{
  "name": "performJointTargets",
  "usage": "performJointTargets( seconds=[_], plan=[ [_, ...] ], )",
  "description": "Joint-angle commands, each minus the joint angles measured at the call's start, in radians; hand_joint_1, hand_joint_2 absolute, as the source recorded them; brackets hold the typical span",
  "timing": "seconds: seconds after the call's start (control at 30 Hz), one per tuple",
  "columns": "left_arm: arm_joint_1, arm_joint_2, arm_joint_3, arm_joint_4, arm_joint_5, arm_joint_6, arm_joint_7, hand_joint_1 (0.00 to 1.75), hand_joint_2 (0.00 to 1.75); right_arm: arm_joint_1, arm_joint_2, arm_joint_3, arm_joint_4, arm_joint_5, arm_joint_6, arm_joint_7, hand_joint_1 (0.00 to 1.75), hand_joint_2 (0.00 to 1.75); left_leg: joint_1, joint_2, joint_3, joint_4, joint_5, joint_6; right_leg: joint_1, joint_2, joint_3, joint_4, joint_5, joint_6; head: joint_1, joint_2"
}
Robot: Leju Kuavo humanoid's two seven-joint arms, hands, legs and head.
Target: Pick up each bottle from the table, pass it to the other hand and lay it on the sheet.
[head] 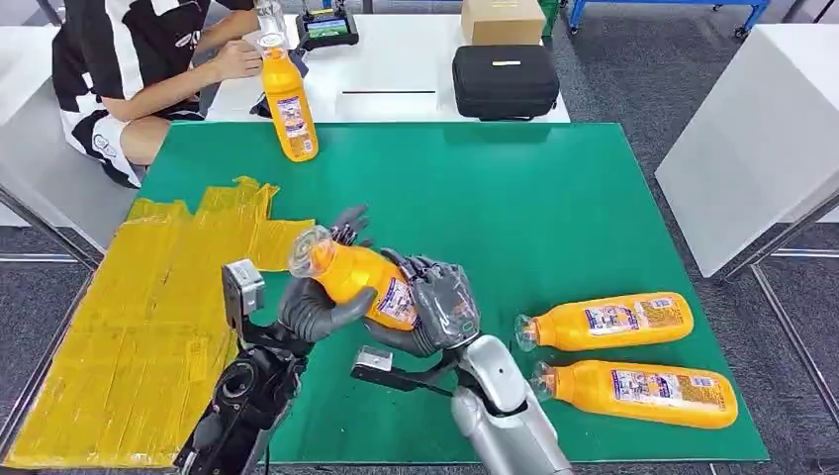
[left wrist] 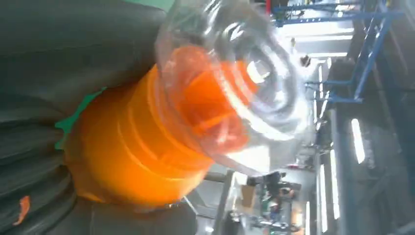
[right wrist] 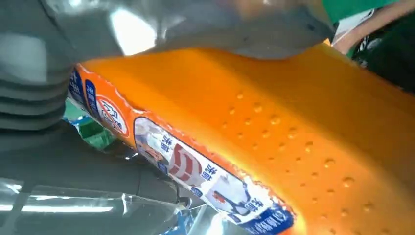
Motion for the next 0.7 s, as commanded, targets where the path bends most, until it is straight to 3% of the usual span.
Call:
performJointTargets(
  seconds=[0.03,0.67,0.7],
  plan=[
    [-0.022,0.001,0.021,0.051,0.037,0.012,0.008,1.75,1.75,-0.04,-0.023,0.063,0.107,-0.014,0.001,0.035,1.75,1.75,0.001,0.001,0.004,-0.001,-0.001,-0.003,0.001,-0.001,0.004,-0.001,-0.001,0.0,0.0,0.0],
    [-0.022,-0.018,0.007,0.09,0.043,0.039,0.003,1.75,1.75,0.02,-0.033,0.046,0.014,-0.092,0.001,0.013,1.75,1.75,0.001,0.0,0.005,-0.001,-0.001,-0.004,0.001,-0.003,0.005,-0.001,-0.002,0.0,0.0,0.0],
    [-0.022,-0.019,0.008,0.09,0.043,0.042,0.003,1.75,1.75,0.026,-0.032,0.037,-0.001,-0.098,0.001,0.007,1.36,1.75,0.001,0.0,0.005,0.0,-0.002,-0.004,0.001,-0.003,0.006,-0.001,-0.002,0.0,0.0,0.0]
  ],
)
